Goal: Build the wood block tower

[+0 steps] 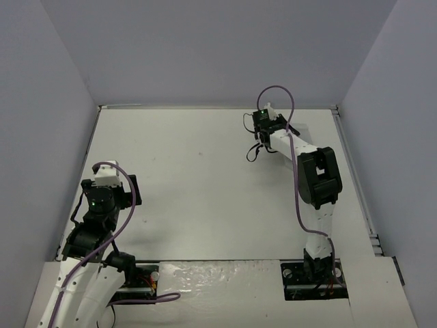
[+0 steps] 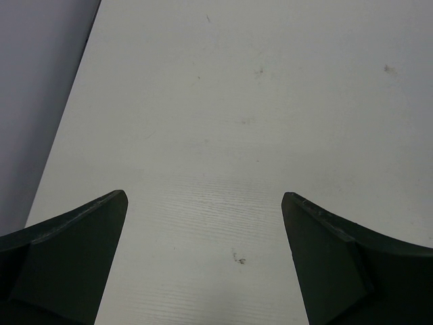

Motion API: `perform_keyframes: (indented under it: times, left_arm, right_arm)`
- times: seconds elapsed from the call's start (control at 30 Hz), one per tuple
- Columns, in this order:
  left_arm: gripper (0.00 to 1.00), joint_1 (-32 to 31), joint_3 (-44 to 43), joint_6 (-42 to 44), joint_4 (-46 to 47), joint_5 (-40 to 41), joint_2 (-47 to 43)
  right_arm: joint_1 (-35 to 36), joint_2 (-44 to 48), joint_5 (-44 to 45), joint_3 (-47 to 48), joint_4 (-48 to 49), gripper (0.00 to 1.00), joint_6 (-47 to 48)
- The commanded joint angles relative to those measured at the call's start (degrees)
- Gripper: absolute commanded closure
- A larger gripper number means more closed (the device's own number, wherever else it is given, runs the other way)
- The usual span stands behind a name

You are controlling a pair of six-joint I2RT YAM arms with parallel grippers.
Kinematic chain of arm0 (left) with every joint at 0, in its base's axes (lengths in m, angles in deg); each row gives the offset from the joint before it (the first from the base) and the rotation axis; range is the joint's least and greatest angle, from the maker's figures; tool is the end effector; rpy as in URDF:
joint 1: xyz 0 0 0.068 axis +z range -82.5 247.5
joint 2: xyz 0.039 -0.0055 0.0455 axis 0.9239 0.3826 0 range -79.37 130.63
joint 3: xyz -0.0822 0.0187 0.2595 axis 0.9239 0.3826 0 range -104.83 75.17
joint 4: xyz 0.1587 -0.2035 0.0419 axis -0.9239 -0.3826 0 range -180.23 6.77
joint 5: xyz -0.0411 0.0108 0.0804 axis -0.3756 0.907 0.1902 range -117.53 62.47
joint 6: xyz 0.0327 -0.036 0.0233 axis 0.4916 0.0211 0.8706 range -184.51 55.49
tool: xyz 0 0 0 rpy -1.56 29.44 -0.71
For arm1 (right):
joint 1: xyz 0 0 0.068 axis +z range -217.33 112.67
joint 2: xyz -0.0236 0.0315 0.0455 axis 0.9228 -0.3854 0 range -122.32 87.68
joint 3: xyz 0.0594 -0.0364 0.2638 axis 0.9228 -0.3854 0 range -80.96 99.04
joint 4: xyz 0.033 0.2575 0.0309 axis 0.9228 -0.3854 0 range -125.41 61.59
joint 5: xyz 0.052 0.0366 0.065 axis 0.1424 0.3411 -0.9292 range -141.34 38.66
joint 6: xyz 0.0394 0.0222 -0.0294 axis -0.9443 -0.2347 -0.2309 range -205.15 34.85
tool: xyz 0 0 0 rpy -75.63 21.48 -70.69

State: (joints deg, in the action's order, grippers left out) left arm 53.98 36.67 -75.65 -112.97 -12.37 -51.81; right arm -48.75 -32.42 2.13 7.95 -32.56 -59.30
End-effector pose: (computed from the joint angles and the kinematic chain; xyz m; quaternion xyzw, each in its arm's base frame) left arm 0.1166 -0.0184 0.3061 -0.0600 0.8074 -0.0185 0.5867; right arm 0.4553 0.1229 0.2113 -0.1087 0.8126 -0.4249 0.3839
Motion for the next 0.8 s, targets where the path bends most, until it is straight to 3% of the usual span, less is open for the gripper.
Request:
perform_keyframes:
  times: [0.0, 0.1, 0.3, 0.6, 0.77]
  left_arm:
    - [0.03, -0.7, -2.3, -0.5, 2.7, 0.8, 0.0]
    - [0.03, -1.0, -2.3, -0.5, 2.8, 0.7, -0.2]
    - [0.03, -1.4, -2.1, -0.5, 3.2, 0.3, -0.3]
    - [0.03, -1.9, -2.2, -0.6, 2.9, 0.5, -0.3]
    - [0.03, -2.3, -2.4, -0.7, 2.9, -0.1, 0.2]
  right_arm:
    - [2.6, 0.7, 4.5, -1.3, 2.5, 0.98, -0.8]
    - [3.8, 2.0, 2.5, -2.5, 1.7, 0.97, -2.1]
    - [4.1, 4.8, -4.6, -2.6, -3.1, 0.82, -9.1]
    - [3.8, 9.5, -18.4, -1.5, -8.1, 0.43, -15.9]
    - [0.5, 14.1, -28.8, 0.2, -11.8, 0.32, -17.9]
